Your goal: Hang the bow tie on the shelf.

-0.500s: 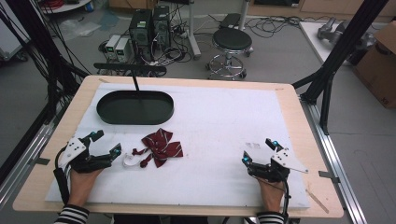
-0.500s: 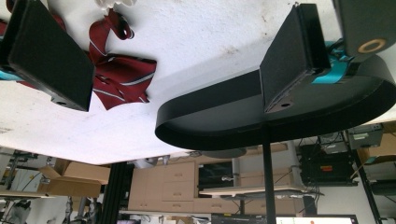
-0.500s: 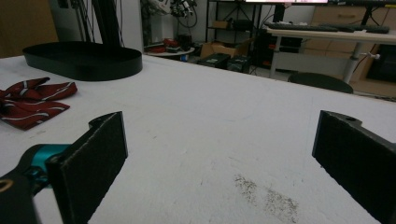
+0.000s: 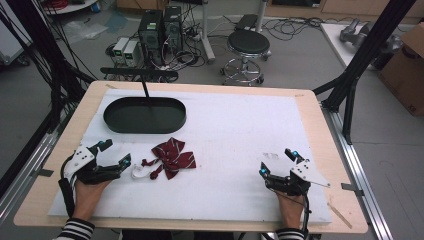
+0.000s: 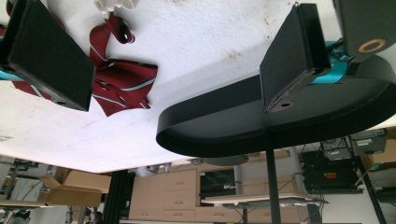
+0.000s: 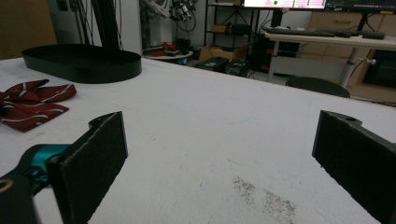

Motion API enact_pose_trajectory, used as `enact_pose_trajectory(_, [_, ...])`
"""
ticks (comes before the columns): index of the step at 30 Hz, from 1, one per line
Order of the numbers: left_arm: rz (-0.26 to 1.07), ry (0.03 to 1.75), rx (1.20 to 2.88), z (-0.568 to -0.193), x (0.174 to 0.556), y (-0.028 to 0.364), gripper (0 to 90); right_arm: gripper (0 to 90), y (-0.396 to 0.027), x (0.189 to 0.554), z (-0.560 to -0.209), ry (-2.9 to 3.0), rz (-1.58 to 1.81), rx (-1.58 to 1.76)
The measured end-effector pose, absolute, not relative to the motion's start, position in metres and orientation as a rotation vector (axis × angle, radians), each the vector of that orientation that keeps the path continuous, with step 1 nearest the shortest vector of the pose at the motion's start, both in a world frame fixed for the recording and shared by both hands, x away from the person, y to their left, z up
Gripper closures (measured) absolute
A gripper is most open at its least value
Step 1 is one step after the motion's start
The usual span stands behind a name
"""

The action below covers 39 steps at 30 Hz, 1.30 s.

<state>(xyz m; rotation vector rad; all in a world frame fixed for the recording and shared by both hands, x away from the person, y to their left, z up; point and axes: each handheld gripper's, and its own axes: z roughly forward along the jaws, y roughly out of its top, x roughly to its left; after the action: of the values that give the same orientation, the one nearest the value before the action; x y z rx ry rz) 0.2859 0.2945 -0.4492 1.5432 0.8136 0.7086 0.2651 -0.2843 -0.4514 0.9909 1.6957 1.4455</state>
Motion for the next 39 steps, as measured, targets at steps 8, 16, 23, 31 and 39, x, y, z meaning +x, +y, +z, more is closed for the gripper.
enact_pose_trajectory(8, [0.692, 0.822, 1.637, -0.431, 0.278, 0.292, 11.0, 2.2, -0.285, 0.265, -0.451, 1.696, 1.451, 0.991])
enact_pose_trajectory(16, [0.632, 0.804, 1.777, -0.397, 0.274, 0.286, 11.3, 2.2, -0.285, 0.266, -0.451, 1.687, 1.451, 0.995])
enact_pose_trajectory(23, [0.568, 0.838, 1.878, -0.383, 0.274, 0.283, 11.4, 2.2, -0.286, 0.266, -0.451, 1.686, 1.455, 1.007])
enact_pose_trajectory(31, [0.515, 0.865, 2.025, -0.376, 0.279, 0.272, 15.6, 2.2, -0.286, 0.265, -0.452, 1.679, 1.455, 1.007])
enact_pose_trajectory(39, [0.464, 0.907, 2.120, -0.379, 0.291, 0.256, 20.8, 2.2, -0.286, 0.265, -0.452, 1.674, 1.461, 1.011])
